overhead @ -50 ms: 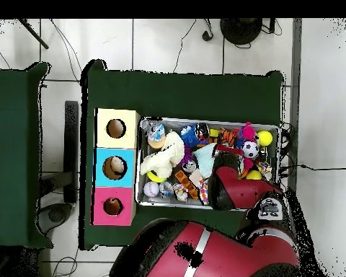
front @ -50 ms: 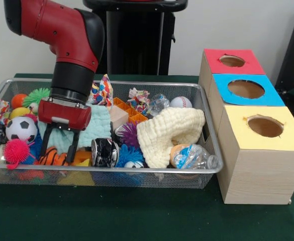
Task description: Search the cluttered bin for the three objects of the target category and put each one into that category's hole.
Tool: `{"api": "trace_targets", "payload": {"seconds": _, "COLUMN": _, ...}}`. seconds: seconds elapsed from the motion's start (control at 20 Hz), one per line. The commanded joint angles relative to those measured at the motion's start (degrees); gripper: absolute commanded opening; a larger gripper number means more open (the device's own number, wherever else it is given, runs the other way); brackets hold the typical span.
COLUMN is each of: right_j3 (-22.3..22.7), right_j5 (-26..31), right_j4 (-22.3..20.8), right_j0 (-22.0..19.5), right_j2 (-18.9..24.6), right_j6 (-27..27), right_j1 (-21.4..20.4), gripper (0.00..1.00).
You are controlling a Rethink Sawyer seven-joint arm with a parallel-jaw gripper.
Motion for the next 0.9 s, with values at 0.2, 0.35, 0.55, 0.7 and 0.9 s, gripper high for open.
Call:
{"api": "trace_targets", "payload": {"seconds": 0.2, "right_j3": -5.6, "right_j5": 9.4, "right_j4": -7.3, "right_j0": -4.4, "right_j2": 10.0, "right_j6": 4.4, "right_j1": 6.2, "gripper": 1.0}}
{"api": "trace_targets", "payload": {"seconds": 0.35, "right_j3": -6.2, "right_j5": 15.8, "right_j4": -15.5, "right_j0": -8.8, "right_j2": 17.4, "right_j6": 4.5, "right_j1": 5.5, "gripper": 1.0}}
{"api": "trace_targets", "payload": {"seconds": 0.55, "right_j3": -6.2, "right_j5": 23.3, "right_j4": -21.6, "right_j0": -14.5, "right_j2": 26.2, "right_j6": 2.0, "right_j1": 5.6, "gripper": 1.0}}
{"api": "trace_targets", "payload": {"seconds": 0.7, "right_j3": -6.5, "right_j5": 25.2, "right_j4": -21.1, "right_j0": -15.4, "right_j2": 27.4, "right_j6": 0.4, "right_j1": 6.1, "gripper": 1.0}}
{"api": "trace_targets", "payload": {"seconds": 0.9, "right_j3": -5.5, "right_j5": 27.8, "right_j4": -21.1, "right_j0": -16.5, "right_j2": 29.0, "right_j6": -1.2, "right_j1": 5.7, "gripper": 1.0}}
